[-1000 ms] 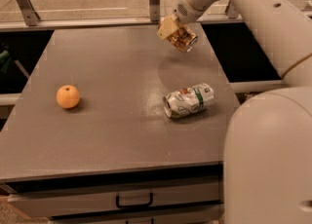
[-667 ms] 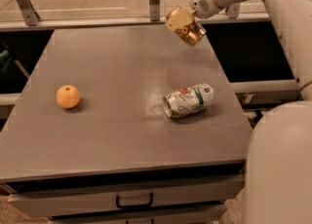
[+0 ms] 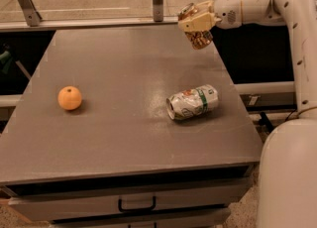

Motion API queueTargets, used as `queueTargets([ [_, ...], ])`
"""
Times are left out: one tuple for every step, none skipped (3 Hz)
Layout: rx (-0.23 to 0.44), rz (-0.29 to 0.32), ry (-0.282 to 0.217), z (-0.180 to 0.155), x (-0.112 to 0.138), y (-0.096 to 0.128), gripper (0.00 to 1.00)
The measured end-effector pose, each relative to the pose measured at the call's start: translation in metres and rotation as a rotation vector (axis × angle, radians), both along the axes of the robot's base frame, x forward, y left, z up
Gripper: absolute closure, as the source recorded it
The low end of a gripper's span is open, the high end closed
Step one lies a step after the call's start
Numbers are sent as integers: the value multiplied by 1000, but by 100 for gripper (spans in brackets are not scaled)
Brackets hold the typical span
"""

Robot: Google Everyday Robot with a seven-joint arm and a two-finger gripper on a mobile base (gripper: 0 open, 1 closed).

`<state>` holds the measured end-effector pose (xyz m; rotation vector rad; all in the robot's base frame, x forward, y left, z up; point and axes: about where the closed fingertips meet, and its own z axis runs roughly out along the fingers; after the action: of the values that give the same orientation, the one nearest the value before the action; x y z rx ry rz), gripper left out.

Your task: Place orange can upright

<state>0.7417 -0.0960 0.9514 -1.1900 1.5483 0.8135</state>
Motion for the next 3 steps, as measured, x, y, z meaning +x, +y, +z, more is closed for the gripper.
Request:
queueTargets([
  [133, 102, -34, -10, -12, -4, 100],
  [239, 172, -36, -20, -23, -9, 100],
  [353, 224, -14, -33, -33, -17, 82],
])
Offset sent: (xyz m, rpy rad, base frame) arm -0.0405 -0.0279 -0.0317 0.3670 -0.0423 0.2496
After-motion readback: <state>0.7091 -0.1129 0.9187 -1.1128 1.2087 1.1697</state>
